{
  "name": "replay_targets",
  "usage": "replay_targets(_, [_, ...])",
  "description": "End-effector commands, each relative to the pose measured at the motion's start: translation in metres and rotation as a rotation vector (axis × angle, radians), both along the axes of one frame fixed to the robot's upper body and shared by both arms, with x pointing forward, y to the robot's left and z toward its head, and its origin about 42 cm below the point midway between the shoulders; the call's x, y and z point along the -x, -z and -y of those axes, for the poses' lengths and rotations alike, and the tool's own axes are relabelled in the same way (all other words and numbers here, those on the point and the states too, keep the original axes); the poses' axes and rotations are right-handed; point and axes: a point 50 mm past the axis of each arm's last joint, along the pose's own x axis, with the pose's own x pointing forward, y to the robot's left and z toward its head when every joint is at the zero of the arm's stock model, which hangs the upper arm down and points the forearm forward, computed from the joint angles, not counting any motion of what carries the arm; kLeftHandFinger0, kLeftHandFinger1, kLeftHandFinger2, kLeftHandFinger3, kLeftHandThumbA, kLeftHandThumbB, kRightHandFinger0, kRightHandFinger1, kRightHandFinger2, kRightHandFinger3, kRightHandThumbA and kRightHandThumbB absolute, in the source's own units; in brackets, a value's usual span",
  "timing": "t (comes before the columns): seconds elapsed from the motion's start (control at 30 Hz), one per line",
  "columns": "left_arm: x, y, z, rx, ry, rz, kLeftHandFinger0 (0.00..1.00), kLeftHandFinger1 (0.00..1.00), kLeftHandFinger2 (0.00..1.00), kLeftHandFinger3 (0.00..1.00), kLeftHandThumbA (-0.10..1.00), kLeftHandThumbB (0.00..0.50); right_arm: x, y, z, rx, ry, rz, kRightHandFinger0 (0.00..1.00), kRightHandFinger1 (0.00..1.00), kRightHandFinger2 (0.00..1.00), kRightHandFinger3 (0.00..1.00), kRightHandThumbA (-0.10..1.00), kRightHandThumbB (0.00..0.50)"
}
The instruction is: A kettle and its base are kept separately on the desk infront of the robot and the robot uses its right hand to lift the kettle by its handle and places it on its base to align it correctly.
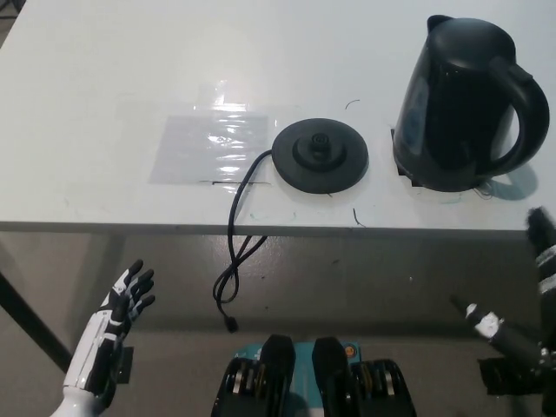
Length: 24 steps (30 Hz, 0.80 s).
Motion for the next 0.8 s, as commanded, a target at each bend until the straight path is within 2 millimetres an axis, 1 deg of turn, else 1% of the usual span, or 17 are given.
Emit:
replay_targets(0.0, [0.001, -0.010, -0.001, -0.011, 0.040, 0.074, 1.00, 1.00, 1.00, 1.00, 0.95, 0.051, -0.013, -0.044, 0.006, 0.049, 0.081, 0.173, 1.00, 1.00, 1.00, 1.00, 1.00, 0.363])
replay_targets(0.03, [0.002, -0.010, -0.001, -0.012, 0.035, 0.066, 1.00, 1.00, 1.00, 1.00, 0.96, 0.061, -0.021, -0.054, 0.011, 0.045, 0.087, 0.202, 1.00, 1.00, 1.00, 1.00, 1.00, 0.368])
replay_targets(0.07, [0.002, -0.010, -0.002, -0.013, 0.032, 0.064, 1.00, 1.00, 1.00, 1.00, 0.96, 0.061, -0.026, -0.061, 0.013, 0.040, 0.084, 0.217, 1.00, 1.00, 1.00, 1.00, 1.00, 0.352])
replay_targets(0.1, [0.001, -0.011, -0.002, -0.014, 0.029, 0.066, 1.00, 1.00, 1.00, 1.00, 0.96, 0.055, -0.032, -0.070, 0.016, 0.031, 0.077, 0.234, 1.00, 1.00, 1.00, 1.00, 1.00, 0.347])
replay_targets(0.13, [0.000, -0.011, -0.003, -0.013, 0.029, 0.070, 1.00, 1.00, 1.00, 1.00, 0.95, 0.047, -0.037, -0.076, 0.018, 0.025, 0.079, 0.238, 1.00, 1.00, 1.00, 1.00, 1.00, 0.355])
replay_targets(0.2, [-0.001, -0.011, -0.001, -0.011, 0.037, 0.073, 1.00, 1.00, 1.00, 1.00, 0.95, 0.041, -0.042, -0.086, 0.024, 0.015, 0.089, 0.241, 1.00, 1.00, 1.00, 1.00, 1.00, 0.358])
replay_targets(0.27, [0.000, -0.012, 0.000, -0.016, 0.034, 0.067, 1.00, 1.00, 1.00, 1.00, 0.95, 0.049, -0.050, -0.093, 0.029, -0.008, 0.082, 0.237, 1.00, 1.00, 1.00, 1.00, 1.00, 0.364])
replay_targets(0.3, [0.000, -0.013, 0.000, -0.016, 0.032, 0.066, 1.00, 1.00, 1.00, 1.00, 0.95, 0.050, -0.051, -0.094, 0.030, -0.011, 0.079, 0.236, 1.00, 1.00, 1.00, 1.00, 1.00, 0.364])
replay_targets(0.33, [0.000, -0.013, 0.000, -0.009, 0.030, 0.057, 1.00, 1.00, 1.00, 1.00, 0.95, 0.069, -0.057, -0.096, 0.032, -0.020, 0.071, 0.234, 1.00, 1.00, 1.00, 1.00, 1.00, 0.352])
replay_targets(0.37, [0.000, -0.013, 0.001, -0.001, 0.032, 0.058, 1.00, 1.00, 1.00, 1.00, 0.94, 0.057, -0.065, -0.099, 0.034, -0.026, 0.071, 0.229, 1.00, 1.00, 1.00, 1.00, 0.99, 0.341])
replay_targets(0.4, [0.000, -0.013, 0.001, 0.004, 0.033, 0.060, 1.00, 1.00, 1.00, 1.00, 0.93, 0.060, -0.071, -0.101, 0.034, -0.028, 0.072, 0.227, 1.00, 1.00, 1.00, 1.00, 0.99, 0.340])
replay_targets(0.43, [0.000, -0.013, 0.000, 0.005, 0.034, 0.057, 1.00, 1.00, 1.00, 1.00, 0.92, 0.063, -0.076, -0.103, 0.035, -0.016, 0.086, 0.225, 1.00, 1.00, 1.00, 1.00, 1.00, 0.326])
replay_targets(0.47, [0.000, -0.013, 0.000, -0.020, 0.035, 0.061, 1.00, 1.00, 1.00, 1.00, 0.94, 0.061, -0.083, -0.106, 0.036, -0.008, 0.094, 0.223, 1.00, 1.00, 1.00, 1.00, 1.00, 0.321])
replay_targets(0.57, [0.000, -0.013, -0.001, -0.018, 0.038, 0.064, 1.00, 1.00, 1.00, 1.00, 0.93, 0.061, -0.098, -0.111, 0.035, -0.028, 0.083, 0.215, 1.00, 1.00, 1.00, 1.00, 1.00, 0.341])
replay_targets(0.6, [0.001, -0.012, -0.002, -0.017, 0.034, 0.061, 1.00, 1.00, 1.00, 1.00, 0.93, 0.056, -0.106, -0.112, 0.035, -0.040, 0.079, 0.205, 1.00, 1.00, 1.00, 1.00, 1.00, 0.348])
replay_targets(0.67, [0.001, -0.012, -0.002, -0.016, 0.032, 0.058, 1.00, 1.00, 1.00, 1.00, 0.93, 0.059, -0.110, -0.112, 0.035, -0.047, 0.079, 0.197, 1.00, 1.00, 1.00, 1.00, 1.00, 0.352])
replay_targets(0.77, [0.001, -0.012, -0.002, -0.017, 0.028, 0.058, 1.00, 1.00, 1.00, 1.00, 0.92, 0.059, -0.127, -0.114, 0.033, -0.061, 0.085, 0.173, 1.00, 1.00, 1.00, 1.00, 1.00, 0.338])
